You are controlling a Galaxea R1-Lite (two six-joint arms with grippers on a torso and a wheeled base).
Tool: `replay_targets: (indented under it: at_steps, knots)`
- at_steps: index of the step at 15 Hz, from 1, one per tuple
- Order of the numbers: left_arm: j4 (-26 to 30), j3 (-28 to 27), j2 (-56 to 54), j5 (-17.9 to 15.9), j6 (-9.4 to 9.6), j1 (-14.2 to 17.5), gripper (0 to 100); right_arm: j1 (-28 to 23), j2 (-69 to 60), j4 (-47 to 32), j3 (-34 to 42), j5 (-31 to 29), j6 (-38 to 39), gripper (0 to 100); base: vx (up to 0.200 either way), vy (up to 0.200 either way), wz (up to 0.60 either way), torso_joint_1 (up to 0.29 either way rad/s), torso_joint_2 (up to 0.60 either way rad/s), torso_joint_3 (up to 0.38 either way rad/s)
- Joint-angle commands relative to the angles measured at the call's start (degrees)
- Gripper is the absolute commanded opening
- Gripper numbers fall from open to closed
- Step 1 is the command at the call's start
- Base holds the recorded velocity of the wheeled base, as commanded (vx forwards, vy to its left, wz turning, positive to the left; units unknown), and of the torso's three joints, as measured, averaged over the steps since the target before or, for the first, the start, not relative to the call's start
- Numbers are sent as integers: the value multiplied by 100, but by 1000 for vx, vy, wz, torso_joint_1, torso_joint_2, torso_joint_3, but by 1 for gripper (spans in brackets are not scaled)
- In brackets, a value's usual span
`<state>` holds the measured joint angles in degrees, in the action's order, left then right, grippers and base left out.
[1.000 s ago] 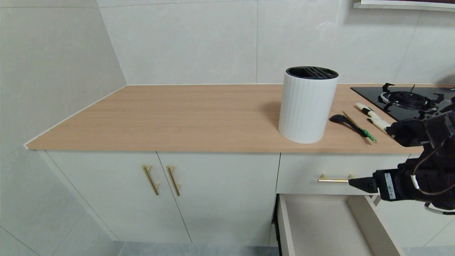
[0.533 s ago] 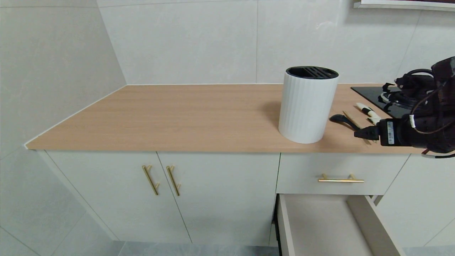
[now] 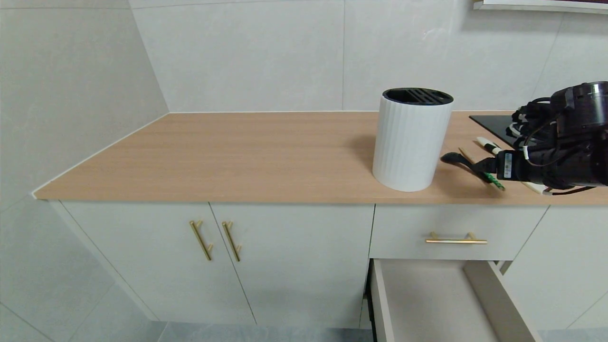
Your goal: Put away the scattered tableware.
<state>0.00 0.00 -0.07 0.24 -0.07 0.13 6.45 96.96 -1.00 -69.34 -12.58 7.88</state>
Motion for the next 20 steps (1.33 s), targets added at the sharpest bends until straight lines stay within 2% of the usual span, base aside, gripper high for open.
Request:
replay_targets:
  at_steps: [1, 19, 20]
  knots:
    - [0, 0, 7, 2, -1, 4, 100, -223, 297, -6, -106, 1, -5, 100, 0, 0, 0, 0, 0, 0]
    - [-9, 0, 7, 2, -1, 4, 100, -408, 982, 109, -326, 1, 4, 100, 0, 0, 0, 0, 0, 0]
    - [0, 0, 7, 2, -1, 4, 100, -408, 1000, 135, -326, -8, 12, 0, 0, 0, 0, 0, 0, 0]
